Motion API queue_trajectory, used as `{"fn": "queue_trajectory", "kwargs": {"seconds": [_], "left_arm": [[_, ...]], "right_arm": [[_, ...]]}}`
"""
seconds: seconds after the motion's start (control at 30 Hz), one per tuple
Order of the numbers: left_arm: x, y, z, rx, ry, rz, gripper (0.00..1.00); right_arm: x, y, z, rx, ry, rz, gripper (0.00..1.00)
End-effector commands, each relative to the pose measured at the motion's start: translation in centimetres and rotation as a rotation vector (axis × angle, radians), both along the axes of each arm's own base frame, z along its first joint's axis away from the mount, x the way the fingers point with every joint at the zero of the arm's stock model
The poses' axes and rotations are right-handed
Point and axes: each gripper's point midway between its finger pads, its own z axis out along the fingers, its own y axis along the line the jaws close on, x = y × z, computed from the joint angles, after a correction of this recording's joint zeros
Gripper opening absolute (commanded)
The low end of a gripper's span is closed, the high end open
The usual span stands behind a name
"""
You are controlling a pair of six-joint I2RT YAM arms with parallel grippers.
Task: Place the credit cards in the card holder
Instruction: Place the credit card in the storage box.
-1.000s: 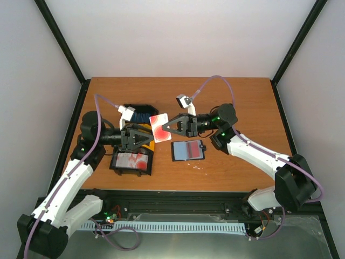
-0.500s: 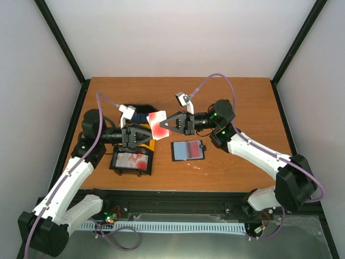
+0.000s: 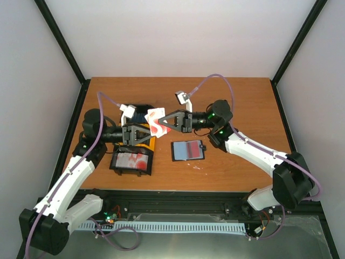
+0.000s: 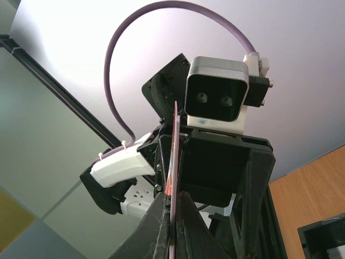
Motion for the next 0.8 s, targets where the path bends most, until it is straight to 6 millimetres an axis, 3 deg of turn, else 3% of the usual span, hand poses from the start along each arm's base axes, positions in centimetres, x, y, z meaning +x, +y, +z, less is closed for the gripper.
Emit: {"fn": "queue_trajectory", "kwargs": {"seconds": [0.0, 0.2, 0.4, 0.67, 0.77], "left_arm": [[1.0, 0.2, 1.6, -0.044, -0.045, 0.072, 0.5], [1.8, 1.0, -0.2, 0.042, -0.076, 0.183, 0.5], [1.9, 2.2, -2.6, 0.081, -0.069, 0.303, 0.66], [2.2, 2.1, -2.0, 0.04, -0.02, 0.316, 0.73], [3.2, 2.3, -2.6, 0.056, 0.034, 0.354, 0.67]], "right_arm": [[-0.2, 1.3, -1.9, -0.031, 0.072, 0.01, 0.03], [1.9, 1.1, -2.7, -0.046, 0.133, -0.09, 0.03], [4.1, 0.8, -4.5, -0.08, 0.202, -0.161, 0.03], [4.5, 1.8, -7.6, -0.15, 0.236, -0.122, 0.03], [4.2, 2.2, -8.4, -0.164, 0.244, -0.096, 0.03]]}}
